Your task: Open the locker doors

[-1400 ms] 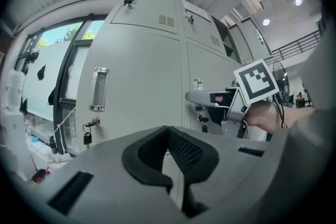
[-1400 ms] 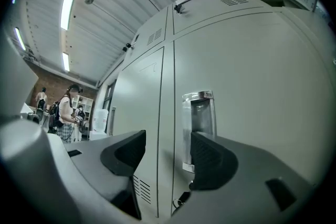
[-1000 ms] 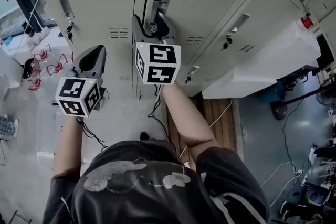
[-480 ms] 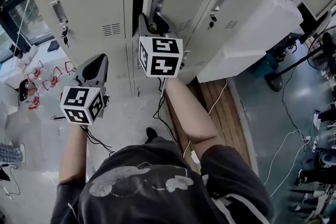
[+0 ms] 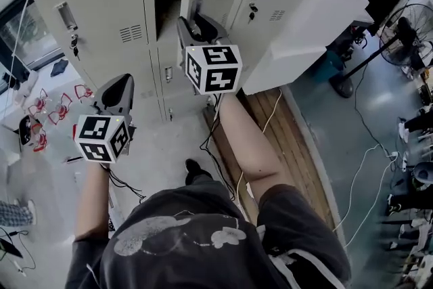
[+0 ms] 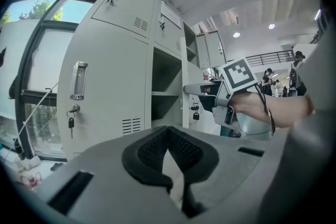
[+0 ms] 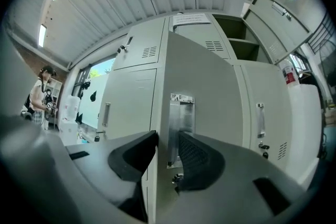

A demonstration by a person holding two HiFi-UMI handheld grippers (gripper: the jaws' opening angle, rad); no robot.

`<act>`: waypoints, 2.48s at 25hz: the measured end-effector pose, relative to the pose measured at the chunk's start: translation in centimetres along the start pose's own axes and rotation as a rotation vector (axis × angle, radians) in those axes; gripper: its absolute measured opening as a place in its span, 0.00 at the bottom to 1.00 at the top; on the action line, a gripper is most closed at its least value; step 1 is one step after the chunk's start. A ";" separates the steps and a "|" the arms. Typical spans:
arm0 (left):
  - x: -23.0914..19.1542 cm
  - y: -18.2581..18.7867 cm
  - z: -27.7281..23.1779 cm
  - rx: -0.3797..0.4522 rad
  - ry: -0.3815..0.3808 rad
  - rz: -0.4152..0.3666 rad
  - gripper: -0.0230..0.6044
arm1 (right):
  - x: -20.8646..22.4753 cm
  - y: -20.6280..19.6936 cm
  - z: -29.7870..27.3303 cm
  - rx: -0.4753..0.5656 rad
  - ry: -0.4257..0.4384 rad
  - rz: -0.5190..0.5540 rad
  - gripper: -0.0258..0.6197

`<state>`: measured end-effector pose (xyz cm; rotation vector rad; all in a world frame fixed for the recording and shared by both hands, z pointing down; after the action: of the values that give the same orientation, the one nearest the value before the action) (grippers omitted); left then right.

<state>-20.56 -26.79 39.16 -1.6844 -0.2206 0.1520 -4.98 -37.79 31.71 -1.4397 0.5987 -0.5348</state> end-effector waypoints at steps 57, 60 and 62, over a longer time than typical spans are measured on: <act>21.6 1.4 -7.7 0.008 -0.140 0.052 0.05 | 16.1 -0.4 21.4 0.043 0.007 0.049 0.18; 21.7 1.1 -7.8 0.003 -0.112 0.061 0.05 | 16.3 -0.4 21.4 0.049 0.020 0.043 0.18; 21.5 1.1 -7.8 0.003 -0.092 0.070 0.05 | 16.5 -0.4 21.4 0.052 0.020 0.035 0.18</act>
<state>2.20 -29.40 39.68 -1.6842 -0.2303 0.2829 21.58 -32.87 31.99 -1.3742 0.6209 -0.5340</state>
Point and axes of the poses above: the fingertips, and each gripper's own axes: z backward along the fingers, x to its right, y out of its top, the point moved 3 cm from there along z, backward along the fingers, and after that the axes turned 12 degrees about y, right-handed, at the moved point
